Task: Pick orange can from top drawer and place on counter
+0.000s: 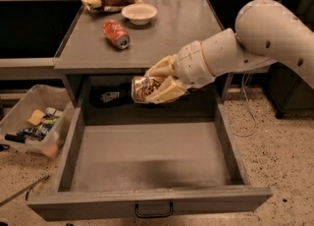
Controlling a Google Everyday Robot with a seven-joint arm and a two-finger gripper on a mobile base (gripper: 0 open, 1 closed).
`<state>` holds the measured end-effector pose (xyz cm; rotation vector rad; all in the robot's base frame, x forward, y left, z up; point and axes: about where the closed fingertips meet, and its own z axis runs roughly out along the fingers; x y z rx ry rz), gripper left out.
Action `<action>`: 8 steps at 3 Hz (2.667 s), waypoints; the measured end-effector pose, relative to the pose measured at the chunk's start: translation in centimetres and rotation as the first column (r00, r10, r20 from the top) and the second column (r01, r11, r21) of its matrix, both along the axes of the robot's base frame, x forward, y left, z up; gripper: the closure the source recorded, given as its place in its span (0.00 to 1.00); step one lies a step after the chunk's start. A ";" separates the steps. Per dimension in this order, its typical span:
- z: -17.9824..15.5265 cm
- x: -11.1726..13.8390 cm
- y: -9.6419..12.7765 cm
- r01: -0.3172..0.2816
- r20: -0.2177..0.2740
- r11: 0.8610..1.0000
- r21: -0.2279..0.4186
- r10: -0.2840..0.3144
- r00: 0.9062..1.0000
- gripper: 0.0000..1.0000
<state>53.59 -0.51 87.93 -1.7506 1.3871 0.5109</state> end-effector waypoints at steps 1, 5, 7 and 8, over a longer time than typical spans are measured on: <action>0.0 0.0 0.0 0.000 0.000 1.000 0.000 0.000 1.000 1.00; 13.3 14.7 0.1 -0.006 0.306 0.997 0.071 -0.016 0.952 1.00; 14.7 23.6 -1.3 0.137 0.333 0.984 0.118 -0.169 0.928 1.00; 12.1 25.7 -3.4 0.228 0.234 0.966 0.120 -0.251 0.939 1.00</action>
Offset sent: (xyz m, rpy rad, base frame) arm 0.0464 -0.0145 0.0839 -0.0064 -0.1796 -0.0423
